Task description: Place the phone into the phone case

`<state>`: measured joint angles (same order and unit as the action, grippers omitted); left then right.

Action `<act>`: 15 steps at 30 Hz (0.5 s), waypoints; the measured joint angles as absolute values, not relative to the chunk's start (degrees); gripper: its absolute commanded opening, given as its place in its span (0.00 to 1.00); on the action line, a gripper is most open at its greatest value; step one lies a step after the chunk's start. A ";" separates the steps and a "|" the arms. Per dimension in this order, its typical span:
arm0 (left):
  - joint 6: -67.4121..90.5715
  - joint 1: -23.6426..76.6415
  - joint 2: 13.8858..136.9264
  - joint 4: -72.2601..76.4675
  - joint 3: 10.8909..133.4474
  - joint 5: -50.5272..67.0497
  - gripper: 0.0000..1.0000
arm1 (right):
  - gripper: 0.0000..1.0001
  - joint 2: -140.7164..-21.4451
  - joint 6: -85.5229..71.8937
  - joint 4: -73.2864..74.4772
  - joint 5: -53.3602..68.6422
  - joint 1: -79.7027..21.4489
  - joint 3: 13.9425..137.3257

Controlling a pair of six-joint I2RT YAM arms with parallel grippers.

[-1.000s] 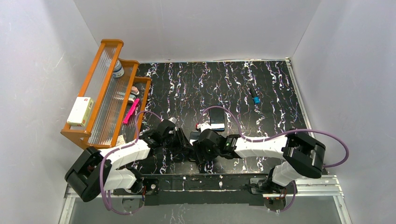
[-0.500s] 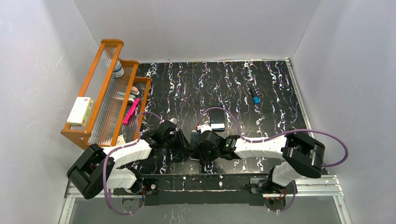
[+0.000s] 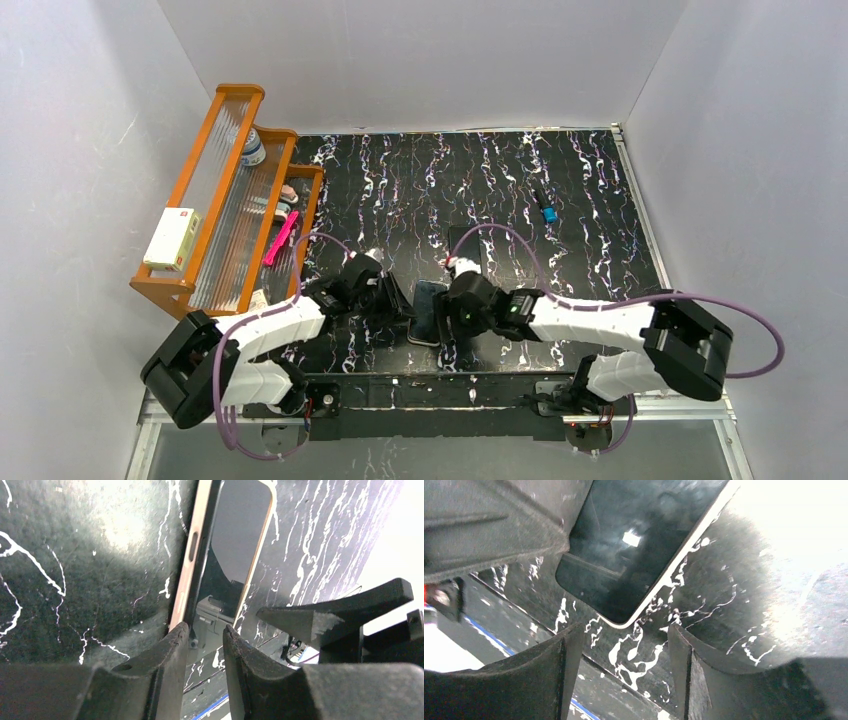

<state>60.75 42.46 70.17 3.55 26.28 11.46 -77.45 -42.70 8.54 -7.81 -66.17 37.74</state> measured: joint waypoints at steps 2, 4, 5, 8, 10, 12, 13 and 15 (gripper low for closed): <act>59.92 42.09 70.15 2.92 27.51 11.09 0.31 | 0.71 -75.22 -44.16 6.79 -5.48 -62.65 36.05; 59.07 41.45 70.39 2.92 28.45 10.94 0.31 | 0.71 -73.10 -46.06 3.75 -2.13 -57.54 33.41; 58.74 41.21 70.78 3.03 28.84 10.94 0.31 | 0.72 -72.34 -46.92 2.13 -0.54 -55.16 31.97; 57.93 40.62 72.99 3.86 29.34 10.98 0.30 | 0.74 -71.85 -49.50 -1.10 3.40 -50.06 29.02; 57.32 40.56 74.87 4.16 29.45 11.09 0.29 | 0.74 -72.49 -50.92 -2.20 5.63 -49.06 28.56; 56.58 40.56 76.69 4.01 29.65 11.20 0.25 | 0.73 -73.43 -52.42 -4.25 7.40 -48.86 28.56; 56.29 40.56 77.47 4.01 29.78 11.20 0.23 | 0.73 -73.97 -53.06 -5.19 8.01 -48.86 28.56; 56.03 40.56 78.11 4.45 29.87 11.64 0.21 | 0.72 -75.09 -54.48 -7.03 8.93 -48.86 28.53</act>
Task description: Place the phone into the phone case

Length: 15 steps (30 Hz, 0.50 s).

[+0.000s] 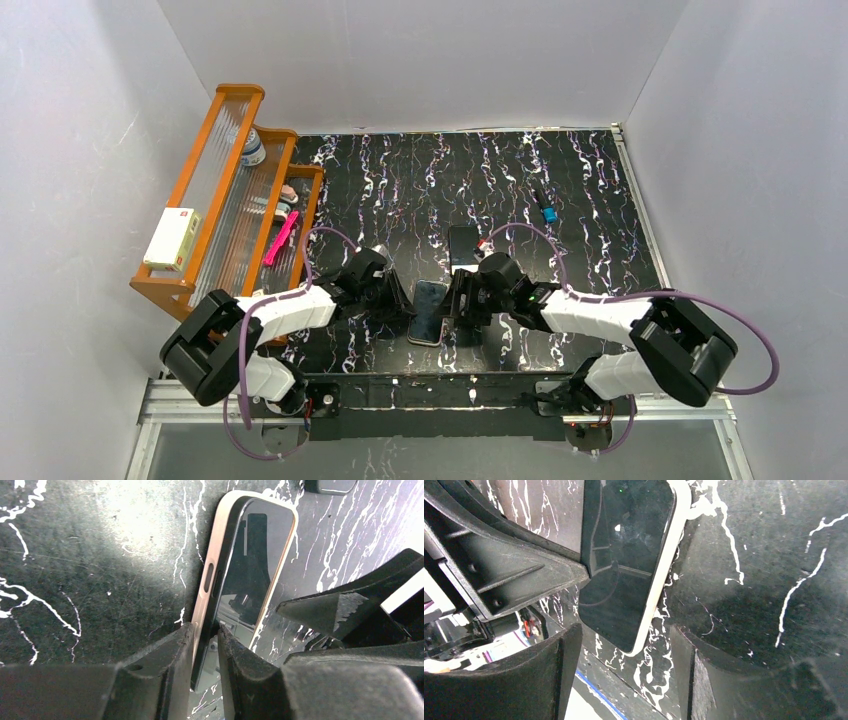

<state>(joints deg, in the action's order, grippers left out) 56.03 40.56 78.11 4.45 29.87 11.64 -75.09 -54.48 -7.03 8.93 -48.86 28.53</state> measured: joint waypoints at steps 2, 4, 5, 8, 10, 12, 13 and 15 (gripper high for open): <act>55.96 40.56 78.11 5.08 29.85 11.99 0.19 | 0.71 -76.31 -56.07 -9.19 9.69 -48.84 28.29; 56.29 40.56 78.17 6.07 29.54 12.62 0.17 | 0.72 -77.19 -57.41 -10.57 10.07 -48.82 28.14; 56.64 40.56 78.17 6.74 29.15 12.99 0.15 | 0.72 -77.47 -57.93 -11.27 10.04 -48.82 27.99; 58.41 40.16 78.04 9.74 27.38 14.13 0.11 | 0.72 -78.76 -59.09 -14.20 9.80 -48.80 27.00; 59.99 40.01 77.82 12.25 25.98 14.90 0.08 | 0.73 -80.03 -60.05 -16.40 10.15 -48.80 26.44; 61.56 39.83 77.69 14.52 24.69 15.57 0.07 | 0.74 -81.06 -60.55 -18.20 10.72 -48.60 26.48; 62.28 39.66 77.54 15.35 24.10 15.84 0.07 | 0.74 -81.17 -60.77 -18.35 10.98 -48.45 26.48; 63.33 39.44 77.21 16.56 23.24 15.97 0.06 | 0.75 -81.60 -61.30 -19.09 11.42 -48.25 26.48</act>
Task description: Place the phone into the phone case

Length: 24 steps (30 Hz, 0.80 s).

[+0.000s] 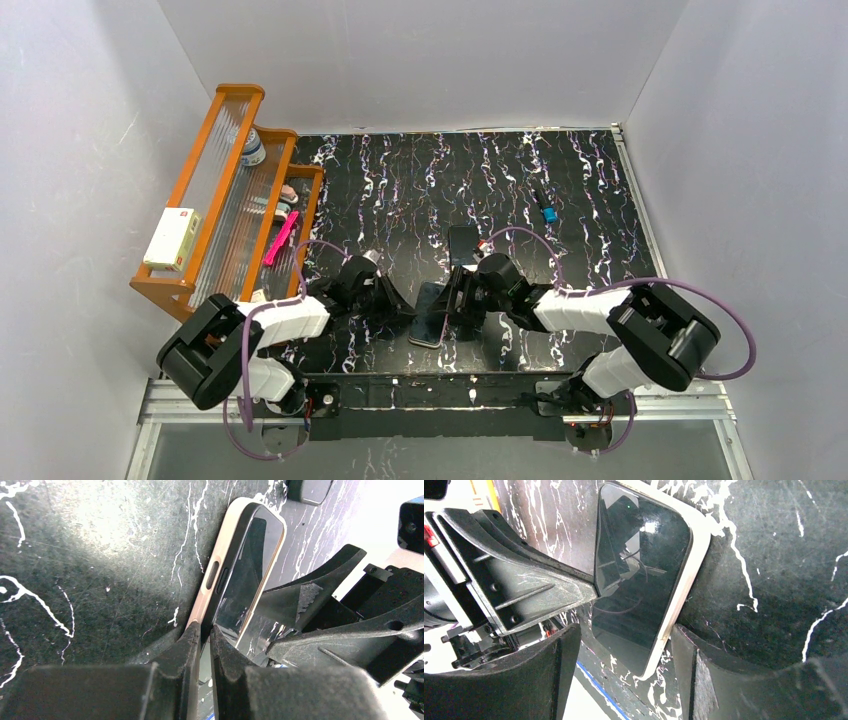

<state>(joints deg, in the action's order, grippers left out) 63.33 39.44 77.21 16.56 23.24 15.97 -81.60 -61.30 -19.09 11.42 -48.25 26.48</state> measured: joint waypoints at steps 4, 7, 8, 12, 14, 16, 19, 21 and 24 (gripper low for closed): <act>64.90 39.09 76.31 16.91 22.33 15.88 0.07 | 0.75 -82.43 -61.52 -21.23 12.03 -47.97 26.46; 65.91 39.09 75.79 16.45 22.11 15.81 0.08 | 0.75 -82.59 -61.65 -23.92 12.14 -47.86 25.54; 66.17 39.07 75.70 16.21 22.11 15.81 0.08 | 0.76 -82.59 -61.98 -25.78 12.21 -47.70 24.60; 66.83 39.03 75.64 15.79 22.09 15.86 0.09 | 0.76 -82.59 -64.16 -32.71 12.19 -47.40 21.15; 67.33 39.03 75.64 16.38 21.69 16.01 0.10 | 0.76 -82.70 -65.12 -35.70 12.21 -47.31 19.75; 67.92 38.83 75.59 17.15 21.19 16.21 0.12 | 0.76 -83.44 -66.08 -38.24 12.27 -47.22 18.96; 68.03 38.70 75.22 16.71 21.06 16.29 0.12 | 0.76 -85.08 -67.61 -42.85 12.47 -46.89 17.89; 67.68 38.70 74.67 15.79 21.06 16.25 0.12 | 0.76 -86.11 -68.73 -46.46 12.64 -46.85 16.84; 67.33 38.70 73.82 14.57 21.04 16.16 0.12 | 0.76 -87.05 -69.87 -50.39 13.02 -46.85 15.79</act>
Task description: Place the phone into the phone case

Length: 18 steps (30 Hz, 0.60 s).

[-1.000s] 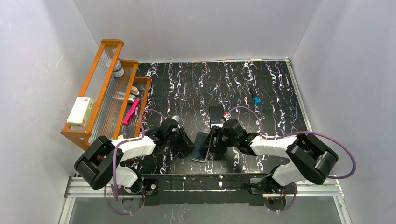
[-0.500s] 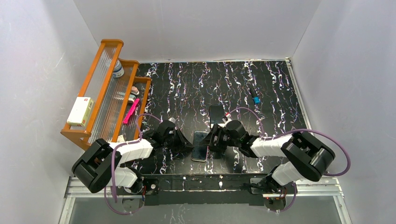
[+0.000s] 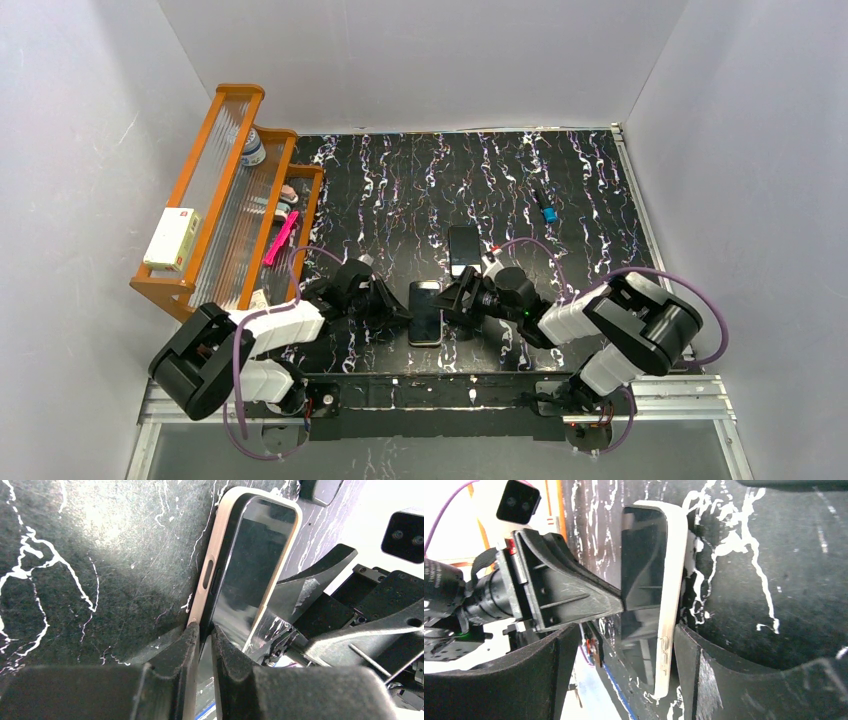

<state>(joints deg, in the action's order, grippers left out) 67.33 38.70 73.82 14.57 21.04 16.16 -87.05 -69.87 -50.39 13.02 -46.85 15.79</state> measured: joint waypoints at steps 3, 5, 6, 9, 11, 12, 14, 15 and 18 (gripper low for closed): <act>66.92 38.65 73.14 13.58 21.02 16.01 0.13 | 0.76 -87.74 -71.33 -53.87 13.78 -46.89 15.44; 66.41 38.59 72.69 12.75 21.02 15.99 0.13 | 0.76 -88.64 -72.31 -56.75 14.70 -46.89 15.42; 66.17 38.54 72.47 12.45 21.02 15.99 0.13 | 0.76 -89.25 -72.77 -57.98 15.14 -46.89 15.42; 65.60 38.46 72.31 12.53 20.95 16.19 0.12 | 0.75 -91.24 -73.80 -60.64 15.90 -46.89 15.42; 65.58 38.46 72.34 13.15 20.58 16.49 0.12 | 0.71 -92.27 -74.13 -61.14 16.27 -46.89 15.49; 65.60 38.46 72.34 13.41 20.38 16.80 0.12 | 0.68 -92.60 -74.17 -60.88 16.34 -46.89 15.62; 65.58 38.46 72.36 13.61 20.25 17.26 0.12 | 0.59 -93.03 -73.97 -59.66 16.64 -46.89 16.08; 65.47 38.46 72.36 13.63 20.25 17.39 0.12 | 0.56 -93.14 -73.78 -59.09 16.73 -46.89 16.25; 65.30 38.46 72.40 13.69 20.25 17.58 0.12 | 0.46 -93.17 -73.30 -57.43 16.91 -46.89 16.45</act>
<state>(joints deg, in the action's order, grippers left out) 65.30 38.46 72.40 13.69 20.25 17.58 -93.17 -73.30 -57.43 16.91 -46.89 16.45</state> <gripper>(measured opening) 0.127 0.542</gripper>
